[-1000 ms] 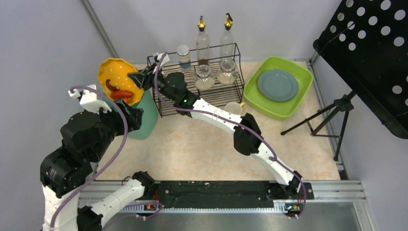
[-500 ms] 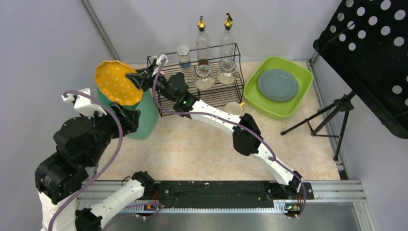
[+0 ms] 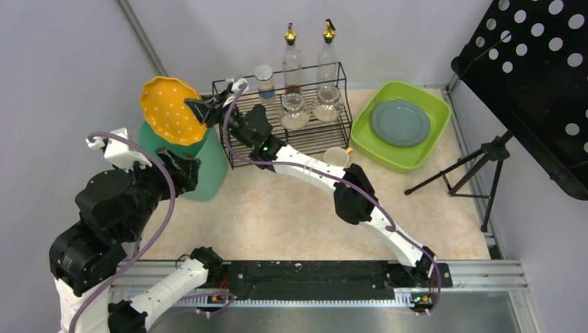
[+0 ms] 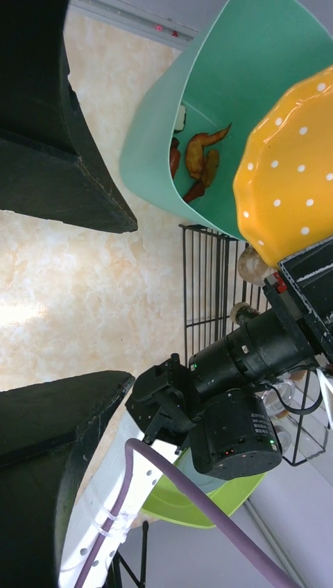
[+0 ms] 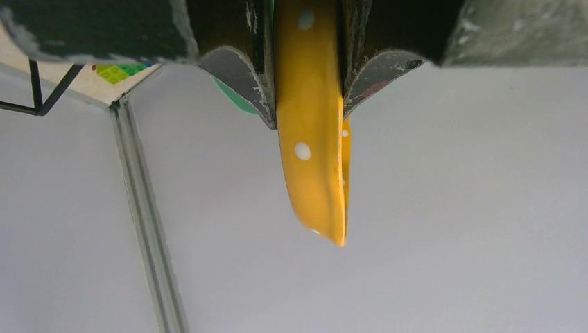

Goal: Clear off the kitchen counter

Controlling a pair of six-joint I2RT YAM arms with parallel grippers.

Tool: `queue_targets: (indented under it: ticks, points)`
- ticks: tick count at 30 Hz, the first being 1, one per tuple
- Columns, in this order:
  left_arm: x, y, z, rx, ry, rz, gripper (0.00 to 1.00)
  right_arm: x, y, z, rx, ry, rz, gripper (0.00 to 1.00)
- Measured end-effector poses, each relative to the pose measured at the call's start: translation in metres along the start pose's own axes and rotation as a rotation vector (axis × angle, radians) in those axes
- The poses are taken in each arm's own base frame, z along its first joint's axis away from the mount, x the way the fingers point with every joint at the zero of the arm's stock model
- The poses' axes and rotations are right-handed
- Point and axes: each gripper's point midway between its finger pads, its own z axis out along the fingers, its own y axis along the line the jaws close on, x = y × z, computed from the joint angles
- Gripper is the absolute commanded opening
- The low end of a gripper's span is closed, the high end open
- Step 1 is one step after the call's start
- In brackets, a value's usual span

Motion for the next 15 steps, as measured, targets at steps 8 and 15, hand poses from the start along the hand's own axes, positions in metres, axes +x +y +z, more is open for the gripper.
queue_targets:
  ticks: [8,15]
  points:
    - [-0.006,0.003,-0.009,0.010,-0.030,-0.015,0.77,-0.014,-0.007,-0.002,0.068,-0.075,0.154,0.00]
    - [-0.011,0.003,-0.017,0.023,-0.056,-0.030,0.77,-0.020,-0.019,-0.031,0.160,-0.018,0.195,0.00]
